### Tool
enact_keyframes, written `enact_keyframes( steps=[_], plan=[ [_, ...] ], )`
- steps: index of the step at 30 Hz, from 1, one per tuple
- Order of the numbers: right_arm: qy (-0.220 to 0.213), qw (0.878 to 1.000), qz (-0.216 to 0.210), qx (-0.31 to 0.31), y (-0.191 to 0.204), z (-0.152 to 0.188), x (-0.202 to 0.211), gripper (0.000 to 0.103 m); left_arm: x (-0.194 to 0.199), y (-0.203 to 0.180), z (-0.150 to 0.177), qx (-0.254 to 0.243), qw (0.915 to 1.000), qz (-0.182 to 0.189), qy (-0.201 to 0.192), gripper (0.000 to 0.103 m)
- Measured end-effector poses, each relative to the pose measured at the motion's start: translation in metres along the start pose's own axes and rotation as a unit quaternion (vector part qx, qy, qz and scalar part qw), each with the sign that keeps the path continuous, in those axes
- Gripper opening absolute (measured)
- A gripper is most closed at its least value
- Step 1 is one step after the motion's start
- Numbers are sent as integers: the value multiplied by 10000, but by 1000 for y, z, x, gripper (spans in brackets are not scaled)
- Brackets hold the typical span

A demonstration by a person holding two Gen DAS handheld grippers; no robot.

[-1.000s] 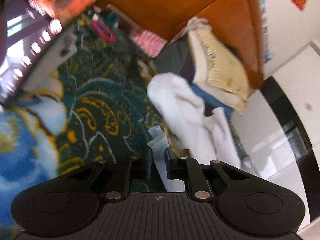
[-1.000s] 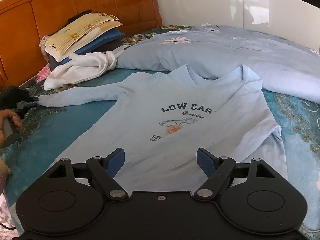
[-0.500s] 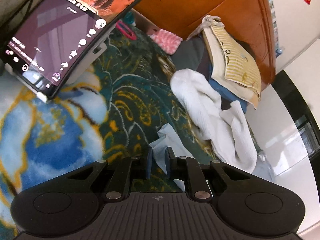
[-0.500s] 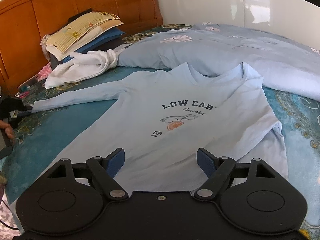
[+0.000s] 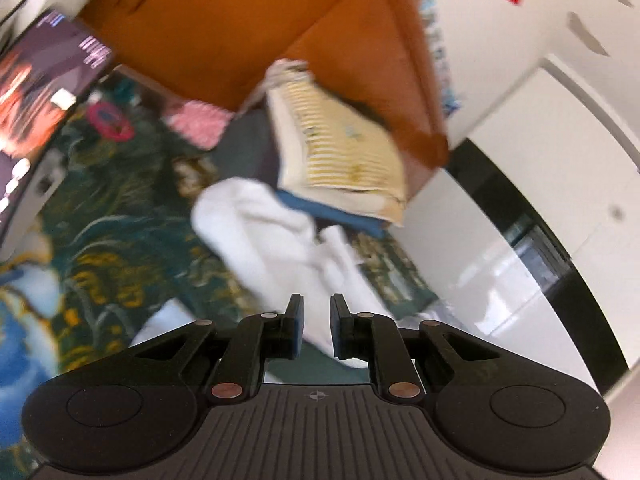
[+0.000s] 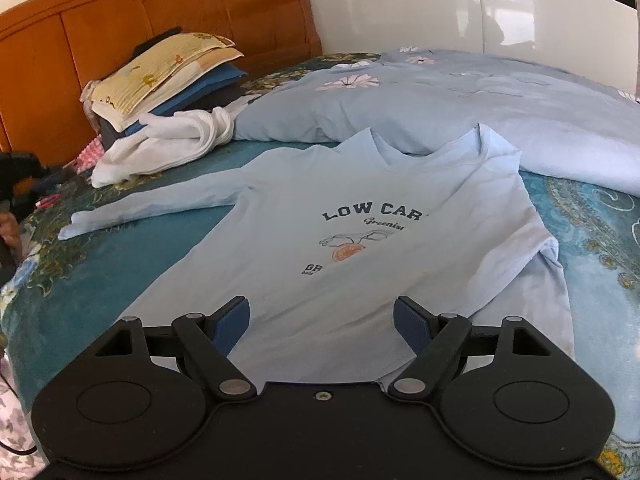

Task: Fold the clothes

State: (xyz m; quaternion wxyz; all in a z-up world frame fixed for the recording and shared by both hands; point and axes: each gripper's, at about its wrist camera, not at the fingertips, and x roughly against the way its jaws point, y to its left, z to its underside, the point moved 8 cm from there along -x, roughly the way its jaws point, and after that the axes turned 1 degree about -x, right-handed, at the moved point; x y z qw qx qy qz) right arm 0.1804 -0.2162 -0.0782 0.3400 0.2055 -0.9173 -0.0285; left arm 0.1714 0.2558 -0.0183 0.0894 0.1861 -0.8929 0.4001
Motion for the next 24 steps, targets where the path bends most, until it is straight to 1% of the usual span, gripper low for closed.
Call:
enact_keyframes(
  steps=[3,5,7,8,9,11,13,16,18,20,24],
  plan=[
    [-24,10000,-22,-38,-2,1,4,78,5,4,9,49,9997,-214,49,12],
    [-44,10000,-32,-43,-3,2,7,78,3,17,18,79,9990,-412,150,12],
    [-30,10000,-19,-47,-4,3,7,78,2,33,25,262,9976,-581,284,12],
    [-21,10000,-11,-50,-5,4,8,78,2,41,27,327,9967,-676,298,14],
    [-18,10000,-14,-62,-6,4,8,78,3,49,29,331,9959,-797,275,17],
    [-14,10000,-15,-76,-8,5,8,78,4,62,32,327,9943,-986,242,43],
    [8,10000,-7,-89,-9,6,7,79,4,71,34,345,9930,-1103,235,45],
    [45,9999,1,-100,-9,8,6,79,3,81,36,440,9919,-1177,184,62],
    [76,9999,-6,-87,-9,10,5,79,4,82,37,390,9916,-1225,135,63],
    [113,9999,2,-44,-7,12,4,79,5,79,38,296,9913,-1278,74,71],
    [185,9998,15,12,-3,13,0,79,3,77,41,212,9893,-1437,-110,76]
  ],
)
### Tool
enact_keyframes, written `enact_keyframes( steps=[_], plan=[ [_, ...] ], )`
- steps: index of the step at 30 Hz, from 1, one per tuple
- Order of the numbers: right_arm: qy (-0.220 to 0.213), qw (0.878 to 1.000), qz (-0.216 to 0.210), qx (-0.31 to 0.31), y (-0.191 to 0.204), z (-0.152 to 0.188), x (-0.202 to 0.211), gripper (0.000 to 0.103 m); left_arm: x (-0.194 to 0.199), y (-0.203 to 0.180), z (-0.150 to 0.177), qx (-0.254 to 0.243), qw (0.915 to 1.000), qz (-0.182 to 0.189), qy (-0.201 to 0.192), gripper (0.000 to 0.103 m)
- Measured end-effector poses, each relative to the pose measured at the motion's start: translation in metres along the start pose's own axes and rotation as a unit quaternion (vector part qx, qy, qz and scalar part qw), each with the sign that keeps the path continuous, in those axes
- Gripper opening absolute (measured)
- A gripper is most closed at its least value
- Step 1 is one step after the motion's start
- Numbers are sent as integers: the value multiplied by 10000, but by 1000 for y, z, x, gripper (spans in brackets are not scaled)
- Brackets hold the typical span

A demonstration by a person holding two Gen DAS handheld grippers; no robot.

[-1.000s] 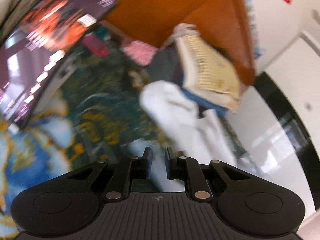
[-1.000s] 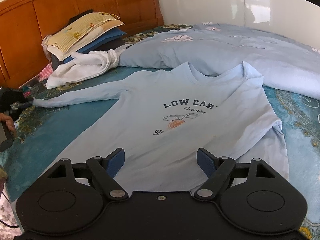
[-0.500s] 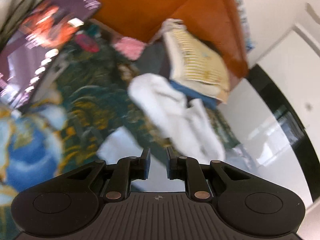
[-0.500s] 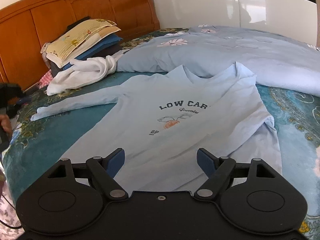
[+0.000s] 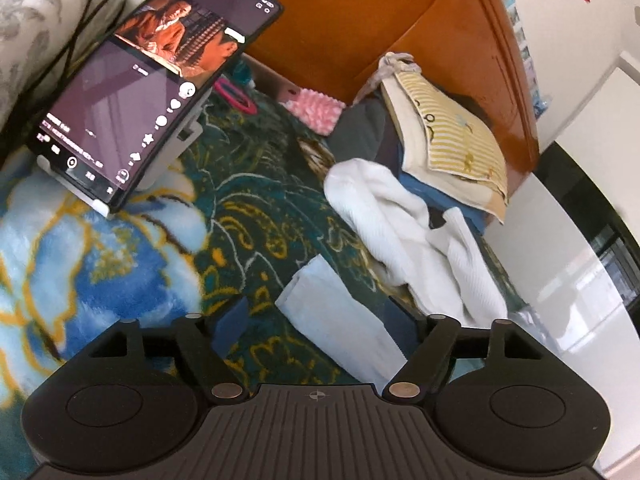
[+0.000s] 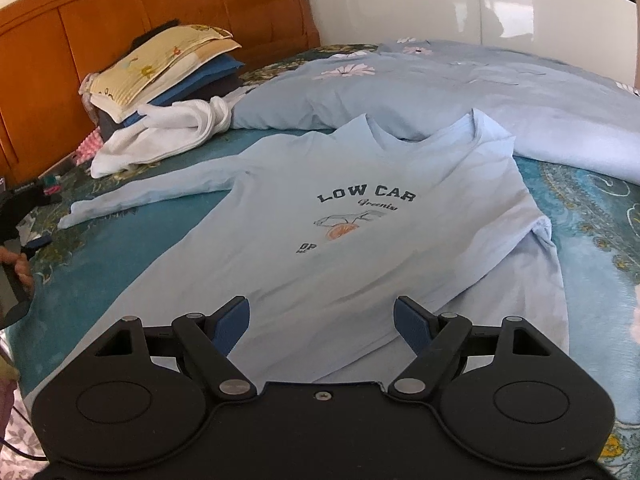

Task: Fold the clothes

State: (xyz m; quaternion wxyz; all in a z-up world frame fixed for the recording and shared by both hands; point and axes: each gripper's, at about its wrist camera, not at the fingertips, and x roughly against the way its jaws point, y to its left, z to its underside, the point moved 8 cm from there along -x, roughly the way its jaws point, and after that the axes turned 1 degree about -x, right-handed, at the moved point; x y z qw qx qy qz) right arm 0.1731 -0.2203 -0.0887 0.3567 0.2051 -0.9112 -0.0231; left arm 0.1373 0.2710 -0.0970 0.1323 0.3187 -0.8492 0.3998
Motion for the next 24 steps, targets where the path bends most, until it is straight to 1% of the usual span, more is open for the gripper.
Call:
enact_keyframes(
  steps=[3,5,9,10,12,13,14,16,18,19,20,21,23,24],
  plan=[
    [54,10000,10,40,3,1,-3,79,-4,-7,3,-193,9996,-172,-107,77],
    [89,9999,16,67,4,1,-5,79,-5,-10,4,-229,9994,-230,-137,77],
    [140,9998,36,121,7,3,-7,79,-7,-13,5,-144,9987,-421,-235,77],
    [154,9998,42,127,8,4,-7,79,-8,-14,5,-116,9985,-468,-263,76],
    [174,9997,61,135,8,4,-8,79,-11,-16,5,-81,9979,-567,-318,65],
    [179,9997,67,142,9,4,-9,79,-12,-16,6,-45,9978,-583,-315,58],
    [183,9997,64,154,10,4,-9,79,-15,-16,7,-9,9979,-577,-279,47],
    [192,9996,60,185,11,4,-8,79,-20,-17,9,55,9982,-563,-204,36],
    [203,9995,68,221,12,4,-8,79,-22,-17,10,24,9982,-573,-199,31],
    [201,9995,71,223,11,4,-7,79,-22,-17,11,44,9984,-543,-171,24],
    [197,9995,74,219,11,4,-7,79,-23,-17,12,67,9986,-515,-132,20],
    [193,9996,77,215,11,4,-6,79,-24,-17,13,60,9986,-513,-118,18],
    [185,9996,84,207,10,4,-5,79,-24,-17,14,71,9990,-441,-85,8],
    [181,9996,87,203,9,3,-4,79,-24,-18,14,64,9992,-384,-57,7]
  ],
)
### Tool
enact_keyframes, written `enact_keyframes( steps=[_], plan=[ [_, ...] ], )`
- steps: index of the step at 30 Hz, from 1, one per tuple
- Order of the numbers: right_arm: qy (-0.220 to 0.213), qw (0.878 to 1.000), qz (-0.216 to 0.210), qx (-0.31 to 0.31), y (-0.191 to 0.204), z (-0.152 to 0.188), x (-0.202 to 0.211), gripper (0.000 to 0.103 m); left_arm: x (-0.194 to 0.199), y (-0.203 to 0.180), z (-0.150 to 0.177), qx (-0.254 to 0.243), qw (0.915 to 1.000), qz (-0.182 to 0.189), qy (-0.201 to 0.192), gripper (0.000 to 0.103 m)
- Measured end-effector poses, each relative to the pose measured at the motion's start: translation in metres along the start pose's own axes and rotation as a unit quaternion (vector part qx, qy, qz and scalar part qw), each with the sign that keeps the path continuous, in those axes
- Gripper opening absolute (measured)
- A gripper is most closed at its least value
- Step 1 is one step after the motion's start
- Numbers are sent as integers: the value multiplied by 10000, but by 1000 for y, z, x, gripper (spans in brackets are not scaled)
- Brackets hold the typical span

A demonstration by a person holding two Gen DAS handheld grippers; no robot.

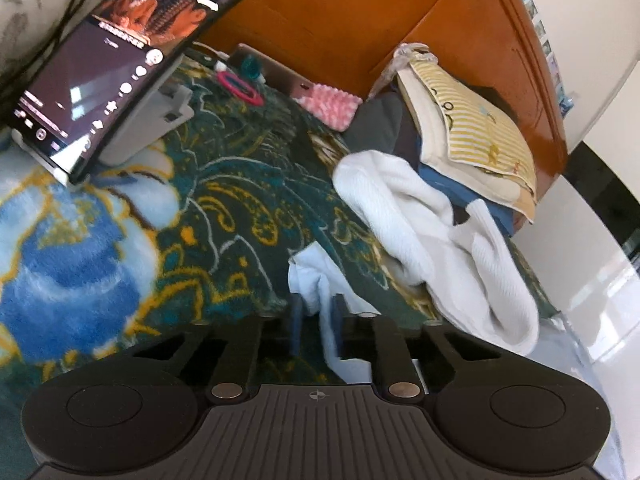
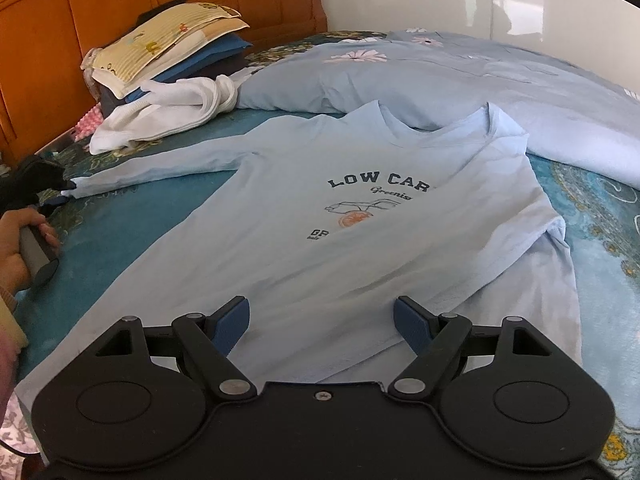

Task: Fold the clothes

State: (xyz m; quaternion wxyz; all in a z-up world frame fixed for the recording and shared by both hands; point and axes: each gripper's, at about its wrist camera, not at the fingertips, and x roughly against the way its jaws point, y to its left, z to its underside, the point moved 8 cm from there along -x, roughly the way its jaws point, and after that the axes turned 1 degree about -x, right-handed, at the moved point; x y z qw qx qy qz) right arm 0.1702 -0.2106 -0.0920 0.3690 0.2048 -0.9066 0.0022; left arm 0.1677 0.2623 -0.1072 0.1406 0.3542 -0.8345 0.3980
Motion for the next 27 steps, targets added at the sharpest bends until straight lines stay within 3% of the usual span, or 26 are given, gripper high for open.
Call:
enact_keyframes(
  steps=[8,15,21,27],
  plan=[
    [-32,10000,24,-33,-4,0,5,79,17,-25,-4,-155,9968,775,-109,5],
    [-147,9998,61,-97,-7,-3,12,79,56,-82,-3,-511,9813,1850,-118,5],
    [-255,9994,99,-188,-14,-4,23,79,94,-131,3,-871,9573,2756,-93,5],
    [-373,9983,195,-403,-29,0,36,79,137,-181,30,-1379,9188,3697,144,5]
  ],
)
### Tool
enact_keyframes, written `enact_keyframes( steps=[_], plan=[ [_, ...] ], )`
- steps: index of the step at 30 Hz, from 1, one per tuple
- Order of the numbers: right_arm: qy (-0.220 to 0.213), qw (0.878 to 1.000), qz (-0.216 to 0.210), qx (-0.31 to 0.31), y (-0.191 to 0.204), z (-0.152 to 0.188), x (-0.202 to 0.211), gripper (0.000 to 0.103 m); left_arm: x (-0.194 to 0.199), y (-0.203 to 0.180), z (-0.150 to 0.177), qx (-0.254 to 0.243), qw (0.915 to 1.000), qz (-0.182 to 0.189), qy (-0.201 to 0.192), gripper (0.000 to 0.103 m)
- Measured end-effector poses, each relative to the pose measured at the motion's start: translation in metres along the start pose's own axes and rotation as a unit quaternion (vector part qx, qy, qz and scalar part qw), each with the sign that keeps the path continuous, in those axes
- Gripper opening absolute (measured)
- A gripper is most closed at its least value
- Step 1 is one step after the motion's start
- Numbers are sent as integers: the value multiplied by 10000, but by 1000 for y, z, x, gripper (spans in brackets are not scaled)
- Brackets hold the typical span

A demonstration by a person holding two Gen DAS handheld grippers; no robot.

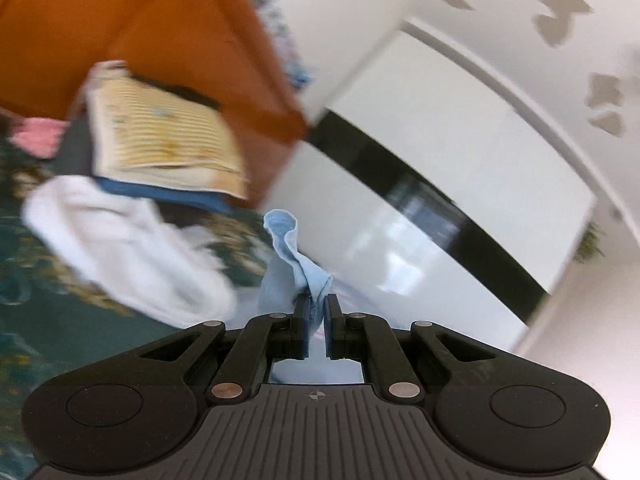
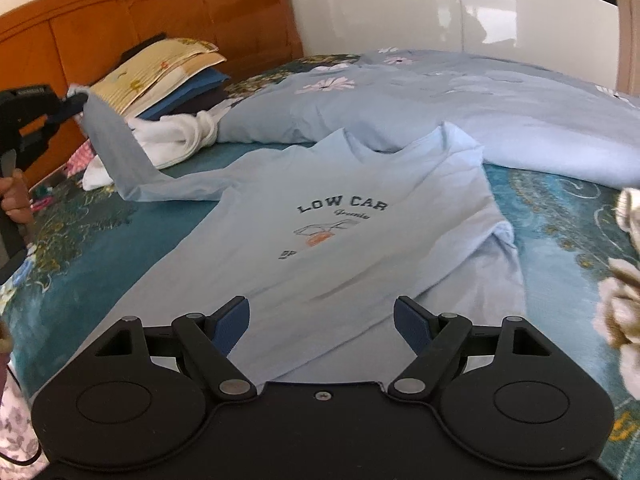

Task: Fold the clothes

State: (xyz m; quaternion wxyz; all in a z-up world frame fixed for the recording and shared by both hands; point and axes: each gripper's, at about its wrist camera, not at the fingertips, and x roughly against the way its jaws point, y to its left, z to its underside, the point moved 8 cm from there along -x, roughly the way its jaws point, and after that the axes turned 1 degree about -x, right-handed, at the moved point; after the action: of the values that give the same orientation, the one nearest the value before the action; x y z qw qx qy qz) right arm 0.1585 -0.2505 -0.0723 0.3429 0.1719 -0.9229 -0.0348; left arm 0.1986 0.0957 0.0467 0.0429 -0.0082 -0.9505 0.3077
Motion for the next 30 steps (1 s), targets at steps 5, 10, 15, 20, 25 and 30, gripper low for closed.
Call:
enact_keyframes(
  steps=[5,10,15,20,25,30],
  plan=[
    [-99,9997,85,-183,-14,1,10,79,3,-51,21,-248,9961,785,311,5],
    [-198,9990,170,-365,-27,3,20,79,7,-95,54,-526,9855,1462,677,5],
    [-297,9977,255,-549,-41,5,30,79,12,-122,104,-989,9693,1899,1212,5],
    [-369,9956,354,-784,-56,10,35,79,14,-128,149,-1144,9564,2062,1725,5],
    [-408,9933,424,-996,-69,15,37,79,20,-131,183,-1335,9425,2170,2164,5],
    [-362,9923,323,-1138,-68,15,31,79,27,-128,208,-1490,9316,2151,2524,5]
  ],
)
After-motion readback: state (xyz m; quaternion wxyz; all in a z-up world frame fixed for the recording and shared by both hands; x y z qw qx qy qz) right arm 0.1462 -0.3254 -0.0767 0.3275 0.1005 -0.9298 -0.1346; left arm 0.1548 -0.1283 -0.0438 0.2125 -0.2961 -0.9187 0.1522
